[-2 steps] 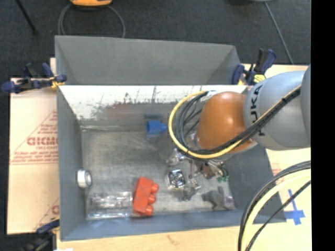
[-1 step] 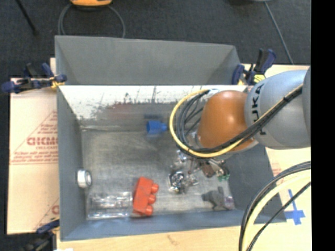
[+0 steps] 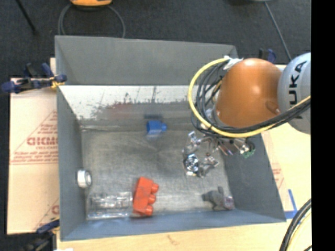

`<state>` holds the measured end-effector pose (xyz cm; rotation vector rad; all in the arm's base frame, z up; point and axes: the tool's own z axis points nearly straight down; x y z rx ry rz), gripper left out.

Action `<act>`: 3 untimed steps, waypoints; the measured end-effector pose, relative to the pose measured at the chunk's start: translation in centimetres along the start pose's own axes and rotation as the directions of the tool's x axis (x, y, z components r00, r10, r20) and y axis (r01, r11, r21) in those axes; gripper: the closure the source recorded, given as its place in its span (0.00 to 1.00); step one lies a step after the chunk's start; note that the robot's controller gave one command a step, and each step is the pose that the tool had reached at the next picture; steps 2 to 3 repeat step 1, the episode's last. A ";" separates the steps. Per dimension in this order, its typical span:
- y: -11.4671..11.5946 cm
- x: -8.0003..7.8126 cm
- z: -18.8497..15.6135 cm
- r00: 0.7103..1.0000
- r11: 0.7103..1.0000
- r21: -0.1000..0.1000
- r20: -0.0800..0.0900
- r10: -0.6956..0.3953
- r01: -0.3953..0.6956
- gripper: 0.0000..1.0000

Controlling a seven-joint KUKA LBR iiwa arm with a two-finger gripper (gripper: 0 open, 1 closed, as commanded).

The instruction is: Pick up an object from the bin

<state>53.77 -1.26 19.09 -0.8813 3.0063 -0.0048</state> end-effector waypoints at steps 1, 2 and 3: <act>-7.9 5.2 -6.2 0.840 0.840 -0.002 -0.003 -0.543 0.543 1.00; -7.9 5.2 -6.2 0.840 0.840 -0.002 -0.003 -0.543 0.543 1.00; -7.9 5.2 -6.2 0.840 0.840 -0.002 -0.003 -0.543 0.543 1.00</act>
Offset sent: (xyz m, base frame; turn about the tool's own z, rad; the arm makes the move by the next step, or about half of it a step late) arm -0.0023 -0.0912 0.0611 -0.5795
